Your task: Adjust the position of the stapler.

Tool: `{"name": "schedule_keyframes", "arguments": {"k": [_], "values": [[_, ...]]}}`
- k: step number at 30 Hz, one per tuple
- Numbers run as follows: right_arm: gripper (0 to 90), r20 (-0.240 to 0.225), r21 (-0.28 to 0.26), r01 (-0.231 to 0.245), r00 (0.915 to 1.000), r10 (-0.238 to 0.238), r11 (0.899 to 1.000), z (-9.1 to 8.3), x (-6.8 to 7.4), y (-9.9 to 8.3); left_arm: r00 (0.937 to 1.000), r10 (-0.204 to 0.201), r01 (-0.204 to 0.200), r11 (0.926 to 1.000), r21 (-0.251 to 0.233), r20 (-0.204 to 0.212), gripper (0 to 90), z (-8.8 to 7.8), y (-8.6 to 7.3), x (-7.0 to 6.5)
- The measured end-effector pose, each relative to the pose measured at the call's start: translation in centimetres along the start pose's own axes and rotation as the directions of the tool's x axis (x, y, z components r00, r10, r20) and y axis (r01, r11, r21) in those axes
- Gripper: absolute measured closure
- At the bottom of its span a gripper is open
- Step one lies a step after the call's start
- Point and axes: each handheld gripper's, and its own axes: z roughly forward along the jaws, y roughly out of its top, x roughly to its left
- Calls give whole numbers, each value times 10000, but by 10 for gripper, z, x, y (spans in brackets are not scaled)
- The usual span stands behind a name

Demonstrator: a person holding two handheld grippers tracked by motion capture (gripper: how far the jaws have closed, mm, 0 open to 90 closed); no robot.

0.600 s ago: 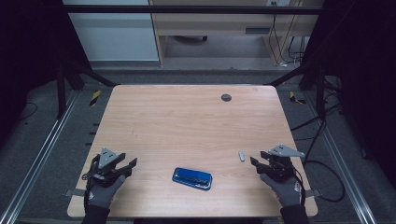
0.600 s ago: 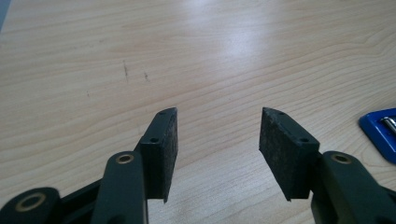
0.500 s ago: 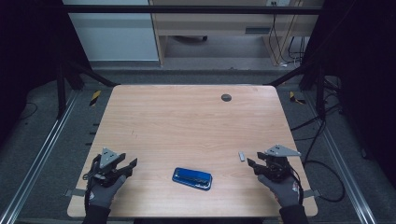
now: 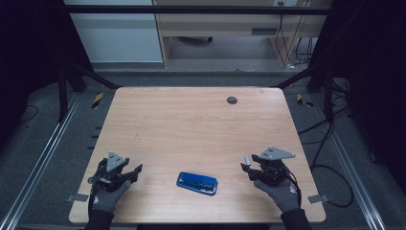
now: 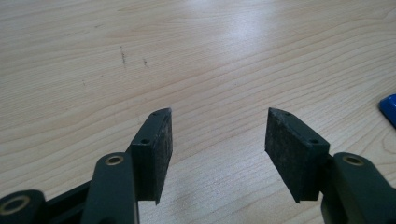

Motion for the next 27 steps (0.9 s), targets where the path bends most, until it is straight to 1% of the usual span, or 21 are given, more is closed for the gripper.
{"name": "schedule_keyframes", "arguments": {"k": [2, 3, 6, 8, 9, 10, 11, 12, 13, 14, 15, 16, 17, 18, 19, 20, 21, 22, 24, 26, 27], "values": [[460, -106, 8, 25, 9999, -25, 10000, 0, 2, 2, 10000, -1, 1, 10000, 6, -22, 412, 0, 0, 0], [465, -311, 85, 206, 9993, -203, 9998, 1, 8, 8, 10000, -37, 37, 10000, 31, -14, 409, -1, 0, 1], [479, -576, 182, 588, 9967, -577, 9981, 3, 19, 16, 10000, -38, 38, 10000, 44, -22, 404, -1, 0, 1], [488, -812, 245, 864, 9931, -842, 9960, 4, 27, 21, 10000, -31, 31, 10000, 55, -9, 400, -1, 0, 1], [488, -812, 245, 864, 9931, -842, 9960, 4, 27, 21, 10000, -31, 31, 10000, 55, -9, 400, -1, 0, 1], [492, -1052, 346, 1160, 9882, -1118, 9927, 5, 34, 27, 10000, -18, 18, 10000, 87, 9, 399, 0, 0, 1], [492, -1136, 374, 1325, 9853, -1275, 9905, 6, 37, 29, 10000, 1, -1, 10000, 99, 6, 398, 0, 0, 1], [492, -1249, 421, 1436, 9826, -1374, 9887, 7, 40, 32, 10000, 13, -13, 9999, 116, 16, 397, 0, 0, 1], [492, -1249, 421, 1436, 9826, -1374, 9887, 7, 40, 32, 10000, 13, -13, 9999, 116, 16, 396, 0, 0, 1], [492, -1410, 455, 1643, 9776, -1565, 9854, 9, 44, 39, 10000, 50, -51, 9999, 140, 19, 395, 0, 0, 1], [492, -1410, 455, 1643, 9776, -1565, 9854, 9, 44, 39, 10000, 50, -51, 9999, 140, 19, 394, 0, 0, 1], [492, -1634, 441, 1697, 9734, -1605, 9845, 12, 47, 44, 9999, 96, -96, 9998, 184, 34, 393, 0, 0, 0], [492, -1634, 441, 1697, 9734, -1605, 9845, 12, 47, 44, 9999, 96, -96, 9998, 184, 34, 392, 0, 0, 0], [492, -1710, 495, 1730, 9718, -1623, 9837, 13, 48, 46, 10000, 82, -83, 9998, 187, 29, 392, 1, 0, 0], [497, -1872, 738, 1847, 9678, -1683, 9800, 16, 51, 50, 9999, 96, -96, 9997, 205, 35, 390, 1, -1, 0], [497, -1872, 738, 1847, 9678, -1683, 9800, 16, 51, 50, 9999, 90, -91, 9997, 215, 48, 390, 1, -1, 0], [503, -2022, 979, 1962, 9638, -1736, 9757, 20, 54, 53, 9999, 133, -134, 9996, 253, 53, 389, 1, -1, 0], [503, -2122, 1094, 2070, 9604, -1806, 9722, 21, 55, 54, 9999, 144, -145, 9996, 260, 52, 389, 1, 0, 0], [504, -2283, 1256, 2195, 9554, -1871, 9675, 24, 58, 57, 9999, 162, -163, 9995, 265, 52, 387, 1, 0, 0], [520, -2468, 1380, 2392, 9481, -2005, 9611, 25, 61, 61, 9998, 171, -173, 9995, 272, 53, 387, 1, 0, 0], [520, -2468, 1380, 2392, 9481, -2005, 9611, 25, 61, 61, 9998, 180, -182, 9994, 288, 66, 387, 1, 0, 0]]}}
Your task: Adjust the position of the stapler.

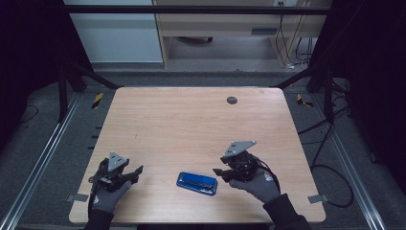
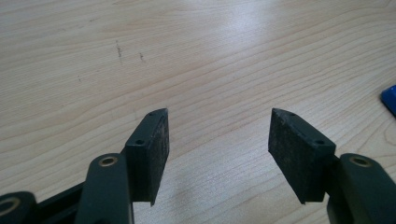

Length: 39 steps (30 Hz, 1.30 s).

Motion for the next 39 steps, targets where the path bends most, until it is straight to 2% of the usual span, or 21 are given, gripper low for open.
{"name": "schedule_keyframes", "arguments": {"k": [4, 9, 15, 21, 26, 33, 35, 36, 39], "values": [[501, -440, 281, 366, 9984, -353, 9989, 1, 4, 11, 10000, 82, -82, 9999, 69, -11, 384, 1, 0, 0], [491, -712, 485, 657, 9955, -622, 9967, 4, 7, 18, 10000, 79, -79, 10000, 45, -38, 382, 1, 0, 0], [489, -1092, 1049, 1240, 9876, -1125, 9867, 16, 12, 27, 9999, 110, -110, 9999, 60, -57, 380, 0, 0, 0], [484, -1365, 1324, 1626, 9800, -1445, 9778, 23, 15, 34, 9999, 122, -122, 9999, 75, -54, 378, 1, 0, -1], [480, -1625, 1491, 1831, 9739, -1586, 9717, 30, 18, 37, 9999, 160, -159, 9998, 102, -49, 377, 1, 0, -1], [478, -1873, 2038, 2145, 9662, -1770, 9552, 45, 22, 37, 9998, 219, -218, 9996, 166, -41, 375, 1, 0, -1], [481, -1847, 2075, 2144, 9667, -1770, 9544, 47, 23, 37, 9998, 202, -201, 9997, 162, -49, 374, 1, 0, -1], [482, -1919, 2179, 2288, 9632, -1882, 9488, 50, 23, 37, 9998, 204, -204, 9996, 174, -44, 374, 1, 0, -1], [485, -1969, 2308, 2320, 9622, -1882, 9449, 55, 24, 35, 9998, 211, -211, 9996, 182, -35, 373, 2, 0, -1]]}}
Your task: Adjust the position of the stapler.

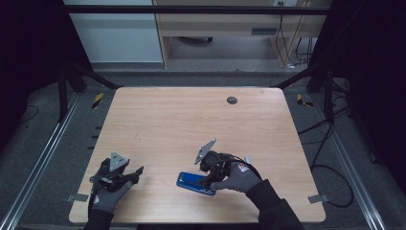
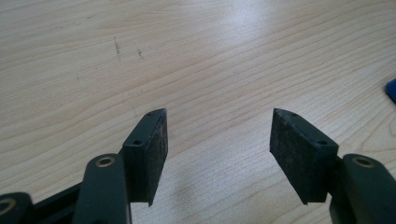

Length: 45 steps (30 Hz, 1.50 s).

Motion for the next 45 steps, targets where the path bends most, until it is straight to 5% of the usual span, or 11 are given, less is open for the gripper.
{"name": "schedule_keyframes", "arguments": {"k": [16, 25, 45], "values": [[515, 38, 659, -17, 10000, 15, 9978, 23, -1, -4, 10000, 39, -39, 10000, 51, 27, 368, 1, 0, 0], [616, -130, 903, 91, 9999, -80, 9959, 40, -4, -7, 10000, 56, -57, 9999, 110, 63, 367, 2, 0, 0], [658, -164, 1247, 554, 9984, -537, 9906, 45, -4, -5, 9999, 88, -89, 9999, 134, 70, 366, 2, 0, 0]]}}
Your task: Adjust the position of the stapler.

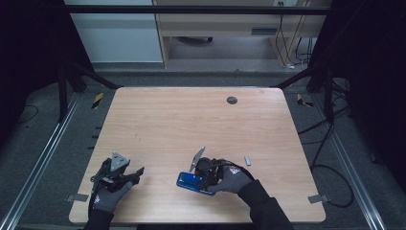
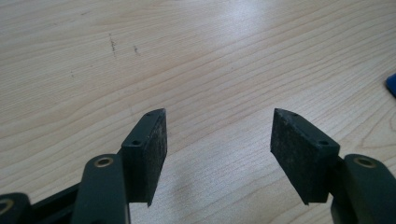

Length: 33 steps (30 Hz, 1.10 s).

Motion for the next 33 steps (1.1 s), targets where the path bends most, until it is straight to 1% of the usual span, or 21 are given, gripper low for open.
{"name": "schedule_keyframes", "arguments": {"k": [1, 8, 11, 12, 14, 17, 22, 23, 25, 26, 28, 32, 33], "values": [[659, 7, -44, 81, 10000, -81, 10000, 0, 0, 0, 10000, -3, 3, 10000, 21, -1, 366, 0, 0, 0], [659, 79, 1, 117, 9999, -117, 9999, -1, 1, 0, 10000, -7, 7, 10000, 27, -9, 366, 0, 0, 1], [660, 14, 50, 157, 9999, -157, 9999, -2, 0, 0, 10000, 8, -8, 10000, 49, -9, 366, 0, 0, 1], [660, 28, -13, 185, 9998, -185, 9998, -2, 0, 0, 10000, 2, -2, 10000, 45, -4, 366, 0, 0, 1], [660, -1, 66, 173, 9999, -173, 9998, -4, 1, 0, 10000, -2, 2, 10000, 48, -2, 366, 0, 0, 1], [661, -72, 42, 349, 9994, -348, 9994, -9, 0, -2, 10000, -18, 18, 10000, 39, -1, 366, 0, 0, 1], [660, -131, -7, 380, 9992, -380, 9993, -15, 0, -4, 10000, -41, 41, 10000, 38, 4, 367, 1, 0, 1], [660, -148, -46, 441, 9989, -441, 9990, -16, 0, -5, 10000, -52, 52, 10000, 35, 6, 367, 1, -1, 1], [660, -244, -19, 764, 9968, -764, 9971, -19, 0, -7, 10000, -22, 22, 10000, 59, 18, 367, 1, -1, 1], [660, -244, -19, 764, 9968, -764, 9971, -19, 0, -7, 10000, -22, 22, 10000, 59, 18, 367, 1, -1, 1], [660, -386, -75, 981, 9944, -983, 9951, -22, 0, -10, 10000, -21, 21, 10000, 56, 17, 367, 1, 0, 1], [660, -471, -190, 1129, 9924, -1137, 9934, -25, -1, -12, 10000, -19, 19, 10000, 70, 16, 367, 1, 0, 1], [660, -592, -248, 1241, 9903, -1254, 9920, -26, -1, -14, 10000, 1, -1, 10000, 79, 20, 367, 1, 0, 1]]}}
